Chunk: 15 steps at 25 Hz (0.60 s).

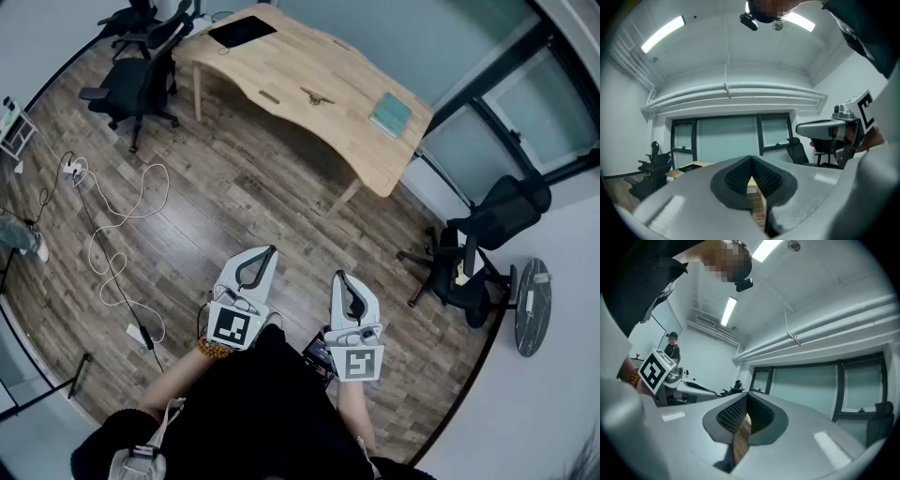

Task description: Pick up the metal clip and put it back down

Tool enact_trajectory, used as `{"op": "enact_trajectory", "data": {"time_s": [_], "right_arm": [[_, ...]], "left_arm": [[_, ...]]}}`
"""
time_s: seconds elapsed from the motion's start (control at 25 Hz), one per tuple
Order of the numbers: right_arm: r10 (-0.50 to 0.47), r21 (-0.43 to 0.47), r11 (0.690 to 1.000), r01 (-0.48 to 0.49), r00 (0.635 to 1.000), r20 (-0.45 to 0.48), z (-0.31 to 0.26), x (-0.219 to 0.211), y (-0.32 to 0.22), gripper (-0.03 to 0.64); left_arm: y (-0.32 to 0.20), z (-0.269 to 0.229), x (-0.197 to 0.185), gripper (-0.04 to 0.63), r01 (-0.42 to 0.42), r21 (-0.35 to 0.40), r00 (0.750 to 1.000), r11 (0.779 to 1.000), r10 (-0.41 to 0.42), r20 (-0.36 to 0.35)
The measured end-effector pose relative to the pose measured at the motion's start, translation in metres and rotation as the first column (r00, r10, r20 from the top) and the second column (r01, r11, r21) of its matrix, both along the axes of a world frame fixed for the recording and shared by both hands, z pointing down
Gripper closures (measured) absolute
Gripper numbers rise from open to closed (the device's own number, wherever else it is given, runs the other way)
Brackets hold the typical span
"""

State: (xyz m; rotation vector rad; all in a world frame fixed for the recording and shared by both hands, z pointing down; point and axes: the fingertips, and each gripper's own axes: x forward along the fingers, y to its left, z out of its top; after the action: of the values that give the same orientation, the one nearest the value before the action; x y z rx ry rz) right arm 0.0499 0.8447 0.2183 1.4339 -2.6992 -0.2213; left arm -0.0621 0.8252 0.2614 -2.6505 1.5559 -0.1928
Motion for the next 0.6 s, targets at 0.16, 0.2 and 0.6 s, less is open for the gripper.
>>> {"op": "enact_trajectory", "data": {"time_s": [0.16,0.2,0.6], "right_arm": [[0.0,0.01,1.0,0.001,0.999,-0.032,0.01,-0.035,0.011,0.597],[0.002,-0.005,1.0,-0.002,1.0,-0.024,0.012,-0.044,0.014,0.595],[0.008,-0.035,0.999,-0.01,0.998,-0.056,0.022,-0.103,0.01,0.589]], "left_arm": [[0.004,-0.01,-0.036,0.595,-0.042,0.051,0.999,0.998,0.042,-0.014],[0.008,-0.012,-0.045,0.595,-0.048,0.058,0.999,0.997,0.049,-0.017],[0.0,-0.014,-0.103,0.595,-0.11,0.081,0.993,0.991,0.112,-0.023]]}}
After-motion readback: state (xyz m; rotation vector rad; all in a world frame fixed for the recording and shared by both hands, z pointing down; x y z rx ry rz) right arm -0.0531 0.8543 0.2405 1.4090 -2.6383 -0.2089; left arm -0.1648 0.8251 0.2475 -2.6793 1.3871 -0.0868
